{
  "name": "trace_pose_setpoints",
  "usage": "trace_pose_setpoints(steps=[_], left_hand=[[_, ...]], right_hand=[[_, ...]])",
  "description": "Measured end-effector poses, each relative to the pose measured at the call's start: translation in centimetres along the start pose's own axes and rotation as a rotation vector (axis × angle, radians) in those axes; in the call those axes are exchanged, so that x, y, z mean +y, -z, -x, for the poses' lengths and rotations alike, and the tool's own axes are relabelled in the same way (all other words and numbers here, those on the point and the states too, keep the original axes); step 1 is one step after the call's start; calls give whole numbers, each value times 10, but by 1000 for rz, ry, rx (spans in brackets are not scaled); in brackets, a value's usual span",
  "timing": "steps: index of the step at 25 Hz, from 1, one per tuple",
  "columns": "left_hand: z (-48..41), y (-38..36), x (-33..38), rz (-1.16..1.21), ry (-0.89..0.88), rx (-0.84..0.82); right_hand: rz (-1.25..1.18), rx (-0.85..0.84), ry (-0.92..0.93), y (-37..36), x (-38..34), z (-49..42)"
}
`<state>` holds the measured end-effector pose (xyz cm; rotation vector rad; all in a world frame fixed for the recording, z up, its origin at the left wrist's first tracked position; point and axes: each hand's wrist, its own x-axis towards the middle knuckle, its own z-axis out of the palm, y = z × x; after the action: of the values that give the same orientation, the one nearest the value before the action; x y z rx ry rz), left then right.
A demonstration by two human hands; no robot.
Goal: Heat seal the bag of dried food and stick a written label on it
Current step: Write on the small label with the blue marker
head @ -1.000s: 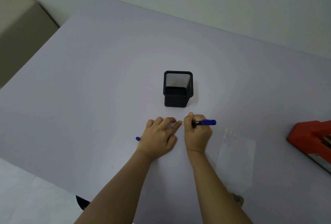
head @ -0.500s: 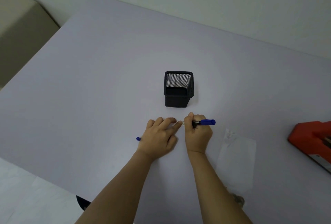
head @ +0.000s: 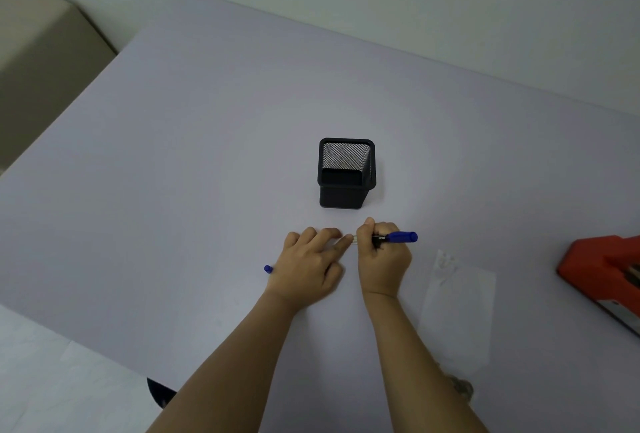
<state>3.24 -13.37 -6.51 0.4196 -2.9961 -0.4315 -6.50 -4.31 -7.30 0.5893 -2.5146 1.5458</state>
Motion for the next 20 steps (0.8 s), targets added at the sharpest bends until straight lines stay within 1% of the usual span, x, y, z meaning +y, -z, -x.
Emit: trace_pose_setpoints(steps=[20], left_hand=[[0,1,1,-11,-2,-1]], right_hand=[[3,13,-19,0,0,0]])
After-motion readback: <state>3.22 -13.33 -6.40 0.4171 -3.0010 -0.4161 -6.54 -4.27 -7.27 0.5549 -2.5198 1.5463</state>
